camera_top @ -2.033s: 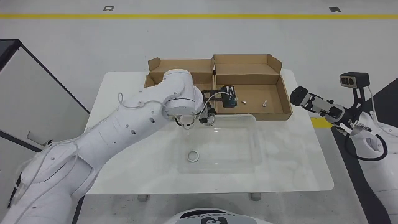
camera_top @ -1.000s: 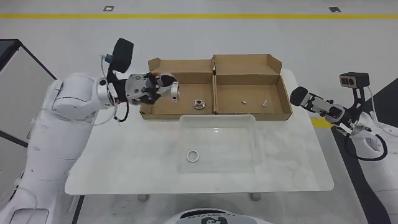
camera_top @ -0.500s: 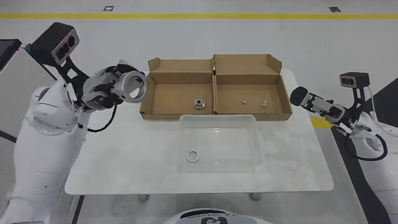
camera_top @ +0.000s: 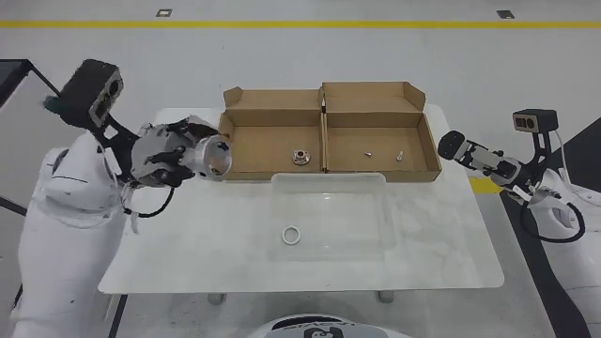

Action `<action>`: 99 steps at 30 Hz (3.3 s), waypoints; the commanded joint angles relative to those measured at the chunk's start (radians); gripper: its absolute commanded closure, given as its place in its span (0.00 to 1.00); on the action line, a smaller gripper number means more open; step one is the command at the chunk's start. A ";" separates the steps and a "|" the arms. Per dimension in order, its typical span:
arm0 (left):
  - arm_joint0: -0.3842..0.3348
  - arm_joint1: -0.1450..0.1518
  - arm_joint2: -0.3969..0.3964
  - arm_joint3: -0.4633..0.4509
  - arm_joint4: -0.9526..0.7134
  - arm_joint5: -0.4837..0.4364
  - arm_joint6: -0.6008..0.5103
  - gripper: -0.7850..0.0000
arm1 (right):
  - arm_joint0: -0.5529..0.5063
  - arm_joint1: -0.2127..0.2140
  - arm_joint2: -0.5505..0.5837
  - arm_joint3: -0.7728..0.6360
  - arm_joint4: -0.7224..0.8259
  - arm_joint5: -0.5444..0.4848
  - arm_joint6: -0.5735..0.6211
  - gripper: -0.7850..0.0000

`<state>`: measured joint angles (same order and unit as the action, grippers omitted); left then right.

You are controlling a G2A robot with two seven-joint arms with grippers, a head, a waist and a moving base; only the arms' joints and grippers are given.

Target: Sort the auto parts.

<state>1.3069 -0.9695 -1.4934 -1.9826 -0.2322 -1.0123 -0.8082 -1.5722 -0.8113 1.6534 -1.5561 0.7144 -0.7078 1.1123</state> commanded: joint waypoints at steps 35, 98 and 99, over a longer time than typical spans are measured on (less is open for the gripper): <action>0.055 -0.043 -0.124 -0.062 -0.406 0.000 0.000 1.00 | 0.000 0.000 0.000 0.000 0.000 0.000 0.000 0.00; -0.061 -0.039 0.108 0.160 -0.101 0.000 0.000 1.00 | 0.000 0.000 0.000 0.000 0.000 0.000 0.000 0.00; -0.076 -0.036 0.127 0.181 -0.070 0.005 -0.005 1.00 | 0.000 0.000 0.000 0.000 0.000 0.000 0.000 0.00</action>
<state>1.2455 -1.0086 -1.3855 -1.8229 -0.3404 -1.0111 -0.8092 -1.5722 -0.8113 1.6534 -1.5561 0.7144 -0.7078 1.1122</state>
